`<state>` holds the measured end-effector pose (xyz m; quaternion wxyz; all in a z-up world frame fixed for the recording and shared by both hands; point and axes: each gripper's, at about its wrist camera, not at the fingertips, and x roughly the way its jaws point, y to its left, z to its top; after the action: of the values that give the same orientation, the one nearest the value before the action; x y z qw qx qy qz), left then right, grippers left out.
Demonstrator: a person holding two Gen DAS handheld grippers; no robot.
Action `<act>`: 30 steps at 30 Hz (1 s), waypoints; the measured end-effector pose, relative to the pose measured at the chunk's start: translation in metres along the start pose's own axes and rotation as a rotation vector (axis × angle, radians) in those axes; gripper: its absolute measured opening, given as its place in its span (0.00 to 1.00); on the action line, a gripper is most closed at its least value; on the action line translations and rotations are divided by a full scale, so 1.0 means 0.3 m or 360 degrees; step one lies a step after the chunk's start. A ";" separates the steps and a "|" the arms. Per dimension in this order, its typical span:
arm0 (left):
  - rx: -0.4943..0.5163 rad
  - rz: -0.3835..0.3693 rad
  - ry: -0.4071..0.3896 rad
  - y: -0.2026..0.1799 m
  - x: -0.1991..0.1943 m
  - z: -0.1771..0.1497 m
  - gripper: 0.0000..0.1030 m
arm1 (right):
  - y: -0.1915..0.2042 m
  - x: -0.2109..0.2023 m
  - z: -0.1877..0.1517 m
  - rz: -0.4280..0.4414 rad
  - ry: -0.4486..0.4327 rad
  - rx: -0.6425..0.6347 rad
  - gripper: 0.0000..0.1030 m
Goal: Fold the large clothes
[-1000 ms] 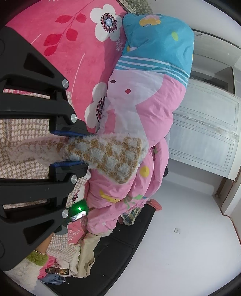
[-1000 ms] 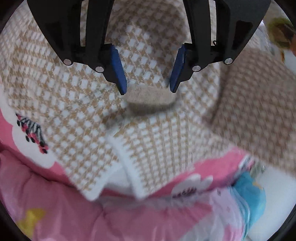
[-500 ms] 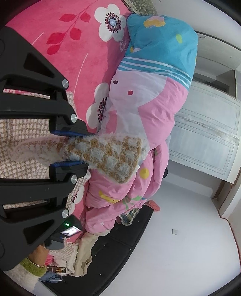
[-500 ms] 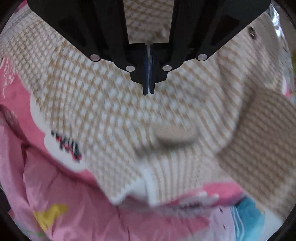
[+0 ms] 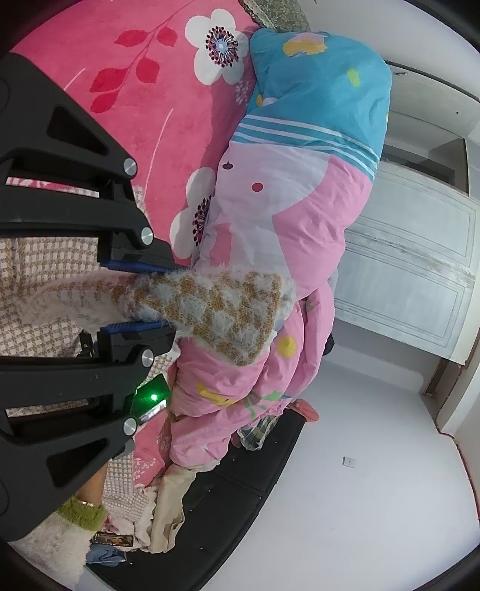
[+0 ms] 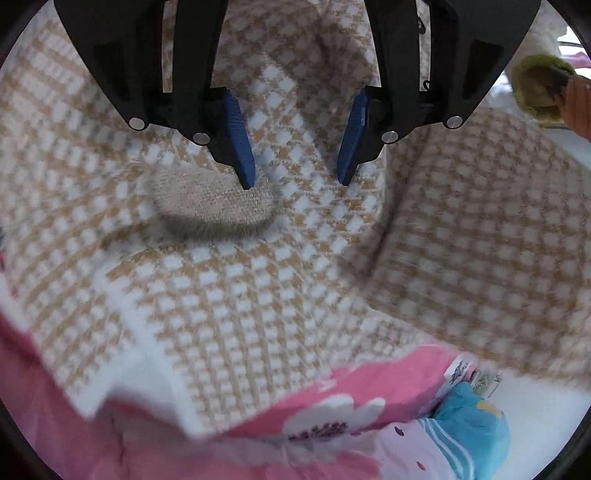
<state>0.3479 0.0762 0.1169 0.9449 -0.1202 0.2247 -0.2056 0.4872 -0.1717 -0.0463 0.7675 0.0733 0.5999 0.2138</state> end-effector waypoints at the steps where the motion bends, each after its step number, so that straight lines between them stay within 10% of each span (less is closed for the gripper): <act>1: -0.0003 -0.0002 -0.0001 0.005 -0.002 0.000 0.19 | -0.009 0.000 -0.003 0.0033 0.0033 -0.0013 0.45; 6: -0.0009 -0.0002 -0.0005 0.027 -0.010 -0.002 0.19 | -0.066 -0.070 -0.082 0.0000 0.0097 -0.0060 0.33; 8: -0.0023 -0.0001 -0.0005 0.034 -0.015 -0.004 0.19 | -0.038 -0.063 -0.061 -0.0010 0.0093 -0.0070 0.14; 15: -0.0030 0.0014 -0.0019 0.047 -0.032 -0.005 0.19 | 0.227 -0.157 0.003 -0.0188 -0.0084 -0.0354 0.11; 22: -0.0028 0.0005 -0.0059 0.037 -0.054 0.005 0.19 | 0.367 -0.334 -0.092 -0.0722 -0.0230 -0.0636 0.11; 27: -0.0041 -0.0015 -0.0036 0.019 -0.040 0.006 0.19 | 0.173 -0.220 -0.037 -0.0919 -0.0185 -0.0410 0.17; 30: 0.0009 -0.0009 0.0004 -0.012 -0.015 -0.006 0.19 | 0.027 -0.281 -0.042 -0.0671 -0.0340 -0.0082 0.21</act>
<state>0.3423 0.0747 0.1182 0.9443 -0.1180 0.2251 -0.2090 0.4573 -0.2015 0.0282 0.8559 -0.0511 0.5117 0.0551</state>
